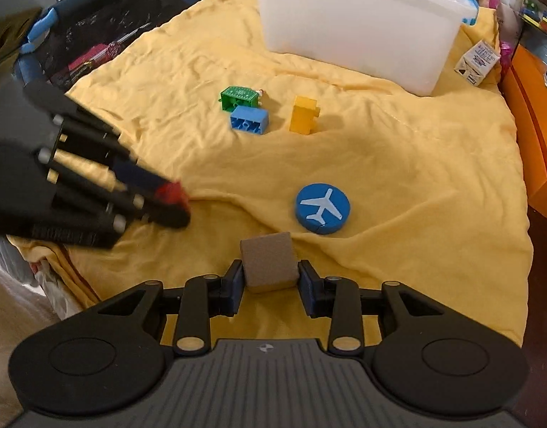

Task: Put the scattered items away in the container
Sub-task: 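Grasp the brown cardboard cube with the right tool while the left tool grasps the small red brick, then carry the cube and red brick over the container and open both tools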

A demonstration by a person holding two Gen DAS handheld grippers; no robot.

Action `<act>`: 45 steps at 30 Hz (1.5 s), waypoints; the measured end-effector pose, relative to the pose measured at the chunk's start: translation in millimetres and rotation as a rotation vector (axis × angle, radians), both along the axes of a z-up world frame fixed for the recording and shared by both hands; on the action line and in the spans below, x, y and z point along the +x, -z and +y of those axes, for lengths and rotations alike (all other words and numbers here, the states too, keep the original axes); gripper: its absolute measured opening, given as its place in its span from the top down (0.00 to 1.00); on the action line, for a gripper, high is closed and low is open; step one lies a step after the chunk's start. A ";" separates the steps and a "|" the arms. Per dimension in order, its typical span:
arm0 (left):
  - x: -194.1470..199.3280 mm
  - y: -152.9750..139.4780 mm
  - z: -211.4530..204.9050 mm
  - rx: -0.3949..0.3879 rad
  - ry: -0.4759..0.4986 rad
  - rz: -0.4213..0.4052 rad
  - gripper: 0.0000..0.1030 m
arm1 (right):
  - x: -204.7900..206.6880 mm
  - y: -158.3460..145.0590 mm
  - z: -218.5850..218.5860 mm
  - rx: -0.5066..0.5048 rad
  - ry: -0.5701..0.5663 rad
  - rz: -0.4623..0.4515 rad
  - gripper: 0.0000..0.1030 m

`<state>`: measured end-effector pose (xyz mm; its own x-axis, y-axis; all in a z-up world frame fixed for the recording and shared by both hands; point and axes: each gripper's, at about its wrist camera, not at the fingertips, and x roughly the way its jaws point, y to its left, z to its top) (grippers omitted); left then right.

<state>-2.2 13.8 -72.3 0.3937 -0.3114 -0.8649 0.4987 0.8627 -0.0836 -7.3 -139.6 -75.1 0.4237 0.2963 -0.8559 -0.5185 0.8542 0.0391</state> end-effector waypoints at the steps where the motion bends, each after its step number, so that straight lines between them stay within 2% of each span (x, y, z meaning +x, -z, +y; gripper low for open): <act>1: -3.1 1.8 -1.1 0.009 0.005 -0.013 0.75 | 0.4 1.9 0.9 -0.003 0.000 0.002 0.60; 8: -9.7 0.5 1.4 -0.003 -0.027 -0.031 0.74 | -1.1 3.6 -0.9 0.012 0.004 -0.009 0.59; 9: -8.9 1.3 1.2 -0.006 -0.030 -0.032 0.74 | -0.5 3.6 -2.0 0.018 0.008 -0.002 0.61; 10: -8.7 1.7 0.7 -0.008 -0.032 -0.034 0.74 | 0.0 3.3 -2.7 0.021 0.013 0.002 0.66; 14: -10.6 -2.1 -3.1 0.027 -0.016 -0.047 0.77 | 0.8 -1.4 -2.7 0.007 0.024 0.013 0.67; 17: -11.7 -14.9 -1.6 0.012 -0.009 -0.071 0.77 | -0.4 -10.9 -1.5 -0.011 0.025 -0.002 0.67; 21: -7.0 -34.4 0.7 0.010 -0.036 -0.124 0.77 | 1.9 -29.1 -2.0 -0.021 0.044 -0.033 0.67; 28: 7.5 -74.9 9.4 -0.039 -0.089 -0.217 0.77 | 15.7 -62.3 -2.1 -0.014 0.056 -0.101 0.67; 34: 39.5 -119.4 19.9 -0.058 -0.119 -0.335 0.77 | 44.9 -95.0 0.8 -0.040 0.035 -0.222 0.67; 38: 74.3 -150.3 27.5 -0.101 -0.158 -0.401 0.76 | 84.2 -129.8 -0.9 -0.055 0.052 -0.380 0.67; 41: 104.4 -166.3 27.5 -0.093 -0.198 -0.464 0.76 | 116.2 -152.8 -4.2 -0.018 0.095 -0.466 0.67; 45: 149.7 -171.1 25.2 -0.085 -0.228 -0.498 0.76 | 160.7 -154.6 -1.5 0.043 0.135 -0.449 0.67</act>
<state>147.5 39.0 98.7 0.8142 -0.2311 -0.5327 0.2970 0.9540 0.0401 153.4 -141.1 79.5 0.7867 0.2442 -0.5670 -0.3763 0.9178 -0.1269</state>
